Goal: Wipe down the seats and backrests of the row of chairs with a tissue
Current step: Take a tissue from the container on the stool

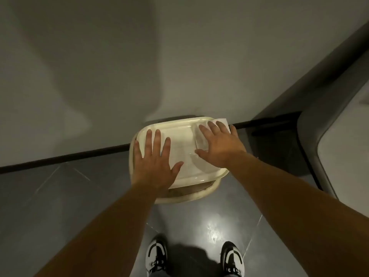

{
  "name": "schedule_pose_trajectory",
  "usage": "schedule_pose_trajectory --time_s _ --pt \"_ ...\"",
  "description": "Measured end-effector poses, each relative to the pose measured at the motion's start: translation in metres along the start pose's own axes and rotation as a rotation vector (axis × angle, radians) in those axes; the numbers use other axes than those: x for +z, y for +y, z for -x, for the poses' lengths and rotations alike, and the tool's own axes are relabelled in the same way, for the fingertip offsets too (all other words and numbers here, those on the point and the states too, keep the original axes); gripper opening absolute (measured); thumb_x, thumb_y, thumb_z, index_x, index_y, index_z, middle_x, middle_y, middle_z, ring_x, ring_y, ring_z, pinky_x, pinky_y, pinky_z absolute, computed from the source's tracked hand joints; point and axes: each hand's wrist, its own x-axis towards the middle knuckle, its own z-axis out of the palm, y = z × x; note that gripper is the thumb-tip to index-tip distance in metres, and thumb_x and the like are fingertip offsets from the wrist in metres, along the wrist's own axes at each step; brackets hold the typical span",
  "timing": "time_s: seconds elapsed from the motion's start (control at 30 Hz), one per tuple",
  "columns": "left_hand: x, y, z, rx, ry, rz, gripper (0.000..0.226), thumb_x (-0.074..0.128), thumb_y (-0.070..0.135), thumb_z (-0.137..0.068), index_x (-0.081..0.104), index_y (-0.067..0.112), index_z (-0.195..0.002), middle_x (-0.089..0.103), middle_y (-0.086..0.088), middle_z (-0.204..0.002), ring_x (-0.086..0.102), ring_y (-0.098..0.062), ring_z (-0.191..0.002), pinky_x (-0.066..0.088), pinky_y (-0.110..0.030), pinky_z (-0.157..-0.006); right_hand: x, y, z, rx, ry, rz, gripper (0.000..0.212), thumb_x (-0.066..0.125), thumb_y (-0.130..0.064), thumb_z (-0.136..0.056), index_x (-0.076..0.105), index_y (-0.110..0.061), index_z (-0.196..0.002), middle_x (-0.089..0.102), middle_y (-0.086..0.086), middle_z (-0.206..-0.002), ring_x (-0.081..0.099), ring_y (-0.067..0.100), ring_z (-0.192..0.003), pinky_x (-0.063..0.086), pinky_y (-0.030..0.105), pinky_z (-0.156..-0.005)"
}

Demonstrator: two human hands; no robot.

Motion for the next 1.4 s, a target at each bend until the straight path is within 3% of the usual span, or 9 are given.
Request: schedule_pose_trajectory --time_s 0.2,0.43,0.63,0.8,1.0,1.13,1.3,1.4 --pt "0.046 0.006 -0.028 0.033 0.055 -0.022 0.088 -0.004 0.077 -0.086 0.003 0.024 -0.156 -0.011 -0.011 -0.162 -0.016 -0.036 -0.146 0.001 -0.063 -0.113 0.052 -0.003 -0.032 -0.010 0.122 0.059 0.095 0.014 -0.093 -0.077 -0.019 -0.044 -0.151 -0.023 -0.002 -0.165 -0.026 0.033 -0.149 -0.017 0.064 -0.113" --pt "0.069 0.011 -0.056 0.023 0.043 0.021 0.090 -0.009 0.078 -0.083 -0.003 0.024 -0.155 -0.015 -0.010 -0.161 -0.021 -0.034 -0.145 0.001 -0.062 -0.113 0.075 0.004 -0.050 0.100 0.187 -0.015 0.096 0.006 -0.099 -0.071 -0.022 -0.049 -0.149 -0.023 -0.006 -0.164 -0.024 0.036 -0.149 -0.012 0.070 -0.111" --pt "0.081 0.016 -0.059 0.004 0.056 0.069 0.087 -0.002 0.078 -0.086 -0.004 0.026 -0.155 -0.010 -0.010 -0.162 -0.016 -0.033 -0.146 0.001 -0.061 -0.114 0.085 0.001 -0.052 0.119 0.243 -0.011 0.072 -0.006 -0.079 -0.089 -0.012 -0.046 -0.153 -0.012 -0.004 -0.167 -0.018 0.033 -0.151 -0.004 0.062 -0.116" --pt "0.079 0.016 -0.058 0.008 0.050 0.053 0.086 -0.005 0.078 -0.085 -0.008 0.027 -0.154 -0.012 -0.009 -0.162 -0.016 -0.033 -0.146 0.000 -0.061 -0.114 0.083 -0.002 -0.052 0.117 0.241 -0.059 0.056 0.018 -0.054 -0.104 0.006 -0.040 -0.156 0.001 -0.002 -0.168 -0.010 0.027 -0.153 -0.013 0.055 -0.114" --pt "0.058 0.009 -0.058 0.025 0.006 -0.043 0.090 -0.012 0.078 -0.082 -0.007 0.025 -0.154 -0.022 -0.011 -0.159 -0.024 -0.035 -0.144 -0.002 -0.063 -0.113 0.051 0.012 -0.045 0.027 0.245 -0.161 0.043 0.036 -0.036 -0.104 0.043 -0.026 -0.146 0.039 0.005 -0.154 0.023 0.028 -0.147 0.019 0.052 -0.118" --pt "0.015 0.005 -0.061 0.056 0.069 -0.078 0.091 -0.007 0.079 -0.084 0.007 0.025 -0.156 -0.018 -0.011 -0.161 -0.025 -0.033 -0.144 -0.004 -0.063 -0.112 0.013 0.017 -0.027 0.037 0.264 -0.173 0.042 0.037 -0.037 -0.103 0.046 -0.026 -0.143 0.048 0.003 -0.146 0.033 0.026 -0.137 0.031 0.046 -0.112" --pt "-0.048 0.013 -0.059 0.118 0.152 -0.099 0.088 0.004 0.079 -0.087 0.018 0.024 -0.155 -0.004 -0.012 -0.163 -0.017 -0.033 -0.146 -0.001 -0.064 -0.113 -0.049 0.029 0.012 0.018 0.329 -0.147 0.042 0.043 -0.035 -0.100 0.050 -0.023 -0.140 0.050 0.005 -0.143 0.035 0.029 -0.135 0.033 0.049 -0.106" --pt "-0.091 0.034 -0.056 0.143 0.186 -0.108 0.089 0.003 0.080 -0.086 0.015 0.025 -0.155 -0.005 -0.012 -0.162 -0.017 -0.034 -0.146 -0.004 -0.063 -0.113 -0.087 0.051 0.046 0.054 0.362 -0.122 0.043 0.047 -0.034 -0.099 0.052 -0.021 -0.140 0.049 0.007 -0.145 0.034 0.031 -0.137 0.033 0.049 -0.104"
